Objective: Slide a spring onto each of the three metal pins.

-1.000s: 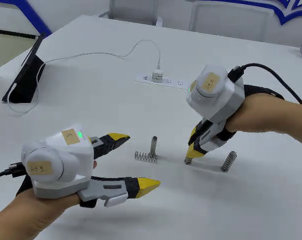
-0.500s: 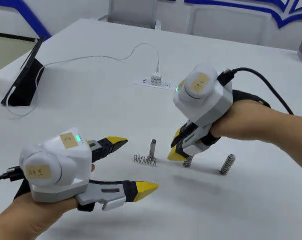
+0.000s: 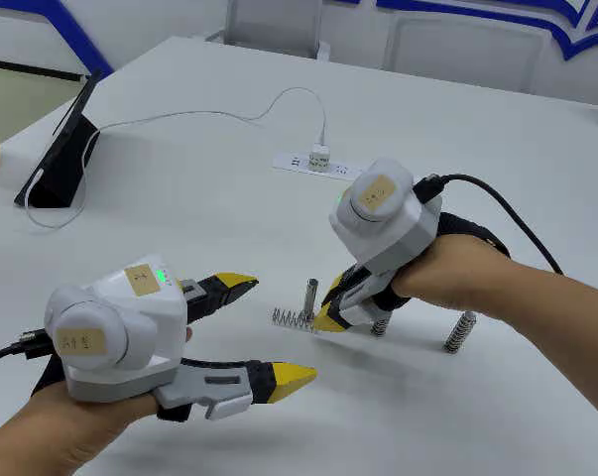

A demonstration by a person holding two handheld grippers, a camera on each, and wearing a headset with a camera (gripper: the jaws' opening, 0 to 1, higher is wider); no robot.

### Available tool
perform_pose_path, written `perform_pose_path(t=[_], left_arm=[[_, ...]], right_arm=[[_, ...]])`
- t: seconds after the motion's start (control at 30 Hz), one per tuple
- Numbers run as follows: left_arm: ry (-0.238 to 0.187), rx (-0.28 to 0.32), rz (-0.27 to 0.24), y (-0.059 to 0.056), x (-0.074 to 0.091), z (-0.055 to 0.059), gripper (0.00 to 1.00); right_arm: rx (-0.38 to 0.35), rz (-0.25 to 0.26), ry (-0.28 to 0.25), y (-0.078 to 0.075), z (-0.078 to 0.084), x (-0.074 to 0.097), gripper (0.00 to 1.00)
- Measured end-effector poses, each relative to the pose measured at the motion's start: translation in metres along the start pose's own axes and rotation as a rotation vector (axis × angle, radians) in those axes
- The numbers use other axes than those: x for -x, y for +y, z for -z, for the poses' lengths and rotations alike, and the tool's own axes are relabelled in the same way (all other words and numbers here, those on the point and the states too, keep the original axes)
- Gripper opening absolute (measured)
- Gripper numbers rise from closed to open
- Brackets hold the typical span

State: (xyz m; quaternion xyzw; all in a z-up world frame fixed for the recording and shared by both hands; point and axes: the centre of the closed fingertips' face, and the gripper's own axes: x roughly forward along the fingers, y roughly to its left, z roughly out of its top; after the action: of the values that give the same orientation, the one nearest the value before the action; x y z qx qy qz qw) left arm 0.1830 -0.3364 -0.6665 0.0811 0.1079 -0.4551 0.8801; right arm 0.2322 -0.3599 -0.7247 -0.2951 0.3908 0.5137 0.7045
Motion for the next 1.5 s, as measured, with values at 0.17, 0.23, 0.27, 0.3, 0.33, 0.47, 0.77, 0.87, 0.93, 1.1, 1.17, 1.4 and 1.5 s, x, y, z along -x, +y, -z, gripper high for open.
perform_pose_path(t=[0.17, 0.23, 0.27, 0.3, 0.33, 0.47, 0.77, 0.87, 0.93, 1.1, 1.17, 1.4, 1.5], left_arm=[[0.0, 0.001, -0.001, 0.0, 0.001, 0.0, 0.7], [0.001, 0.003, -0.003, 0.001, 0.001, 0.001, 0.7], [0.002, 0.004, -0.003, 0.001, 0.001, 0.001, 0.7], [0.003, 0.004, -0.004, 0.001, 0.001, 0.001, 0.7], [0.004, 0.003, -0.005, 0.001, 0.002, 0.001, 0.7], [0.007, 0.004, -0.006, 0.002, 0.002, 0.002, 0.7], [0.006, 0.004, -0.006, 0.001, 0.002, 0.002, 0.69], [0.008, 0.003, -0.008, 0.001, 0.002, 0.002, 0.69], [0.008, 0.003, -0.008, 0.001, 0.002, 0.003, 0.69], [0.012, -0.002, 0.0, -0.001, 0.002, 0.003, 0.68], [0.016, -0.01, 0.01, -0.004, 0.002, 0.004, 0.68], [0.028, -0.044, 0.054, -0.016, -0.003, 0.004, 0.61], [0.025, -0.064, 0.083, -0.024, -0.006, 0.002, 0.56]], right_arm=[[-0.007, -0.011, 0.009, 0.002, 0.002, -0.007, 0.15], [-0.011, -0.016, 0.012, 0.003, 0.003, -0.008, 0.15], [-0.014, -0.02, 0.014, 0.004, 0.003, -0.009, 0.14], [-0.015, -0.023, 0.016, 0.006, 0.003, -0.009, 0.14], [-0.016, -0.032, 0.024, 0.008, 0.005, -0.01, 0.13], [-0.019, -0.039, 0.029, 0.01, 0.006, -0.011, 0.12], [-0.022, -0.042, 0.022, 0.014, 0.003, -0.016, 0.12], [-0.004, -0.041, 0.028, 0.014, 0.004, -0.016, 0.12], [0.011, -0.036, 0.038, 0.015, 0.006, -0.014, 0.12], [0.028, -0.048, 0.055, 0.023, 0.01, -0.005, 0.12], [0.052, -0.055, 0.074, 0.027, 0.014, 0.001, 0.12], [0.116, -0.103, 0.107, 0.041, 0.019, 0.029, 0.12], [0.16, -0.129, 0.121, 0.052, 0.02, 0.042, 0.12]])
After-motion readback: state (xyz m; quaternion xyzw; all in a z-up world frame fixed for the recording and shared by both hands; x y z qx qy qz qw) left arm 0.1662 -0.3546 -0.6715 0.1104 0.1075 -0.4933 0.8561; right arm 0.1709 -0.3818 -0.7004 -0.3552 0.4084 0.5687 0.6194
